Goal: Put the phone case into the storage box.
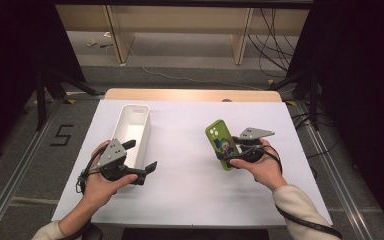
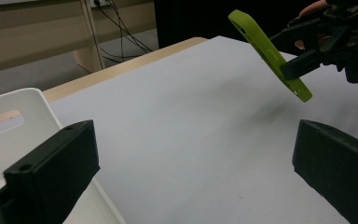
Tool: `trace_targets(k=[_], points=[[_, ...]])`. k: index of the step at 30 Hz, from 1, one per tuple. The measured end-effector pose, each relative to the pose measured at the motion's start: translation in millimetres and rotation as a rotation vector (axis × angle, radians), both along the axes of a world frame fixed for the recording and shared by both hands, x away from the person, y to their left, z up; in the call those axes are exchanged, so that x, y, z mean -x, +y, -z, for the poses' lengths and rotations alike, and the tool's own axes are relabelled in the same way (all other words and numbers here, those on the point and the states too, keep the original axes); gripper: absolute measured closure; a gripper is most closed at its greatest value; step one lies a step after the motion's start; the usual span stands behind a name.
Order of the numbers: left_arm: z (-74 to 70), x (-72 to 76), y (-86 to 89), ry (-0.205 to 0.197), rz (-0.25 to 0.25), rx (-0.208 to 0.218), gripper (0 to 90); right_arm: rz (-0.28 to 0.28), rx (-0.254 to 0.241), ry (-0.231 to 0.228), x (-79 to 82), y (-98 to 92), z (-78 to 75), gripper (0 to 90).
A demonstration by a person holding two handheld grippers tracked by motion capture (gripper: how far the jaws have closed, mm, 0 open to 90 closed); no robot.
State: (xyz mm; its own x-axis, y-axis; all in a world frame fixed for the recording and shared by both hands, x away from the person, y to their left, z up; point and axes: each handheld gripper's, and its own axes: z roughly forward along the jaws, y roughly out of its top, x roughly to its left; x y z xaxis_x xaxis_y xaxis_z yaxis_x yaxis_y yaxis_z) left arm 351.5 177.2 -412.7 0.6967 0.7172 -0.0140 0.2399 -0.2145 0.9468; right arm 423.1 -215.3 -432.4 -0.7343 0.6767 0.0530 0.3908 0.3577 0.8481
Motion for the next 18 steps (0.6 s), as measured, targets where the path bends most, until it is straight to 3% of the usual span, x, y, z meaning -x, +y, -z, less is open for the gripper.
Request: trace_targets(k=[18], points=[[-12.6,-11.1,-18.1,-0.01,0.013,0.018,0.6,0.017,-0.072,-0.051,8.7,1.6,-5.8,16.8]])
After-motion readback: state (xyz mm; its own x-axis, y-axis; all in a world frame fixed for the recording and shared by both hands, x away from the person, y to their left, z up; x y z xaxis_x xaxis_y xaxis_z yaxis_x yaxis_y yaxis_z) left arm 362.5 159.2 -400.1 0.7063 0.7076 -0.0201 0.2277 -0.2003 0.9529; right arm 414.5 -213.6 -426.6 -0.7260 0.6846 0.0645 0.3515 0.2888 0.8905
